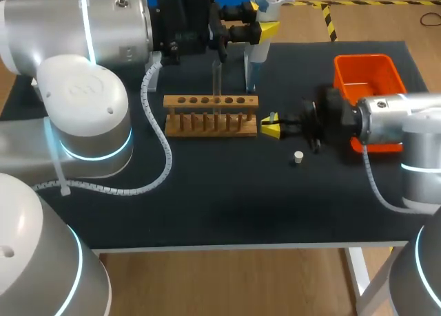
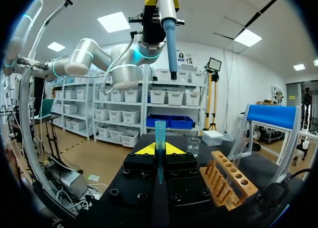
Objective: Invert the test tube, pick up the pipette, mount the tip to pipette, aspirate from beaker and dispense into the tube, eject the tip, return the pipette, and cap with the stopper.
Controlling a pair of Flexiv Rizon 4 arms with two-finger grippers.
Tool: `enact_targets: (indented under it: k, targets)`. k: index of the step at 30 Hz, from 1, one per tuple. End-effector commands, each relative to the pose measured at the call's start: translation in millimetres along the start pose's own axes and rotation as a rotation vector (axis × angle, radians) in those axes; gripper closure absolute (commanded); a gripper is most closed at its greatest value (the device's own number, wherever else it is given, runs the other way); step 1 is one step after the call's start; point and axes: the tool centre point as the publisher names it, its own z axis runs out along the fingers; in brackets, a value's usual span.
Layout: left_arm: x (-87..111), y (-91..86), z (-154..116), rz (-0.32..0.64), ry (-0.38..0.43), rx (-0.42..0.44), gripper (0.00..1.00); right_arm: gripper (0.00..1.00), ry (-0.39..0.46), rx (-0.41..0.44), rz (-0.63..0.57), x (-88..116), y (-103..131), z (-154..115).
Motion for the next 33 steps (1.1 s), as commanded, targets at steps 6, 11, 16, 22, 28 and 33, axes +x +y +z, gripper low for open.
enact_targets:
  k: [6,11,16,22,28,33]
  targets:
    - [0.9,0.2,0.2,-0.023,0.01,0.017,1.0,1.0,0.014,0.001,-0.004,0.3,1.0,11.7]
    - [1.4,0.5,0.4,-0.046,0.015,0.043,1.0,1.0,0.019,0.002,-0.005,2.8,0.2,13.5]
    - [1.4,0.8,0.8,-0.053,0.018,0.045,1.0,1.0,0.021,0.005,-0.004,3.7,-0.4,13.8]
    - [1.3,0.8,1.0,-0.066,0.013,0.064,1.0,1.0,0.022,0.005,-0.004,4.1,-1.2,14.7]
    - [1.3,1.0,0.9,-0.075,0.011,0.071,1.0,1.0,0.025,0.004,-0.004,4.2,-2.0,16.4]
    - [1.4,1.0,0.7,-0.077,0.01,0.08,1.0,1.0,0.025,0.003,-0.003,4.1,-2.3,16.8]
